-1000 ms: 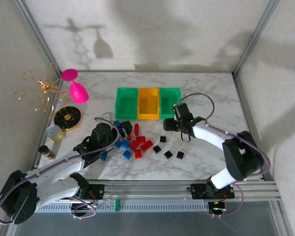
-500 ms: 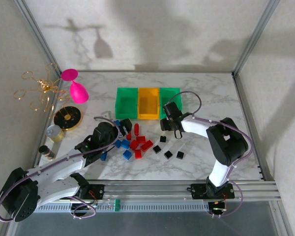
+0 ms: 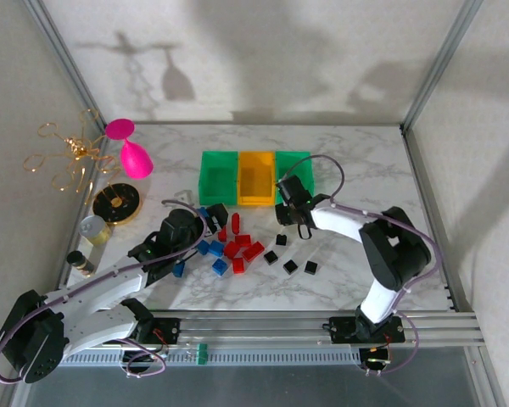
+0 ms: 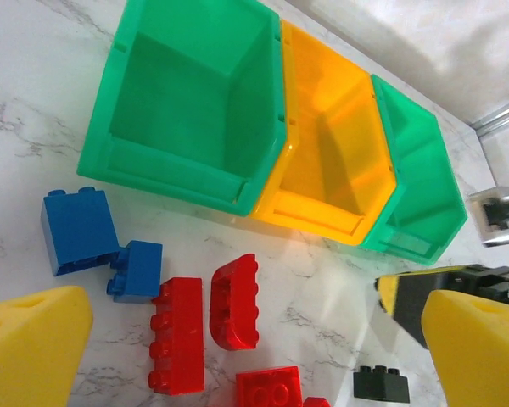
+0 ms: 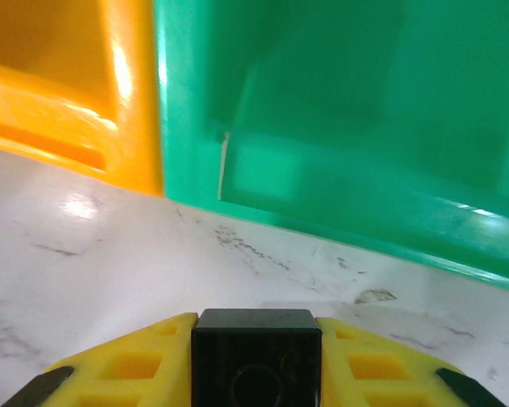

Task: Sort the legos into containers by color
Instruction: Pick up the lego from the center of the table, then place the lego in the container.

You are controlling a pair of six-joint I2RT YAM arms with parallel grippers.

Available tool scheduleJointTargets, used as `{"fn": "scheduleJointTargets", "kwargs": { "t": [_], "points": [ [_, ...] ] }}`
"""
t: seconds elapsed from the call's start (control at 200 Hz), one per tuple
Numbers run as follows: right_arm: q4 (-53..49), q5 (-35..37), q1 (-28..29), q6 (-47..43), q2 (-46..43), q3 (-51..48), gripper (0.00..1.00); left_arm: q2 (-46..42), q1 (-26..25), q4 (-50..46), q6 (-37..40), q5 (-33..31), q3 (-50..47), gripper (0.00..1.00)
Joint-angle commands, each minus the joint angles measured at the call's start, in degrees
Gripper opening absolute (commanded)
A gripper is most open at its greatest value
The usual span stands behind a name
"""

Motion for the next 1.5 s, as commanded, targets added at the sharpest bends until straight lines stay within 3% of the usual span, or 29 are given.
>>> {"fn": "scheduleJointTargets", "kwargs": {
  "t": [0.0,0.17,0.621,0.731,0.821,1.066,1.267,1.497],
  "points": [
    [-1.43,0.5,0.4,0.91,-6.15,-0.13,0.26,-0.37,-0.5,-1.08,1.12,0.89,2.88,1.0],
    [-4.22,4.5,-0.72,-0.07,-5.81,5.18,0.27,2.82,-0.51,0.4,1.32,2.57,5.49,0.99],
    [-1.82,11.79,-7.09,-1.5,9.89,20.57,0.28,13.53,-0.29,2.06,1.2,0.7,13.47,0.99],
    [-1.38,11.82,-7.77,-2.3,12.53,22.89,0.33,14.87,-0.21,2.33,1.53,0.56,14.6,0.99],
    [-1.86,12.06,-8.1,-2.63,13.33,24.05,0.43,15.47,-0.21,1.57,1.97,0.47,15.67,0.99],
    [-1.74,8.33,-7.93,-2.67,7.84,21.36,0.51,13.1,-0.21,0.26,2.26,0.86,15.8,1.0],
    [-2.29,1.97,-5.89,0.44,-1.2,12.61,0.58,8.79,-0.34,-1.77,1.2,3.7,13.71,0.99],
    [-4.33,0.85,-2.01,7.98,-8.27,2.88,0.68,2.62,-0.64,-6.34,0.94,5.42,9.74,0.99]
  ]
}}
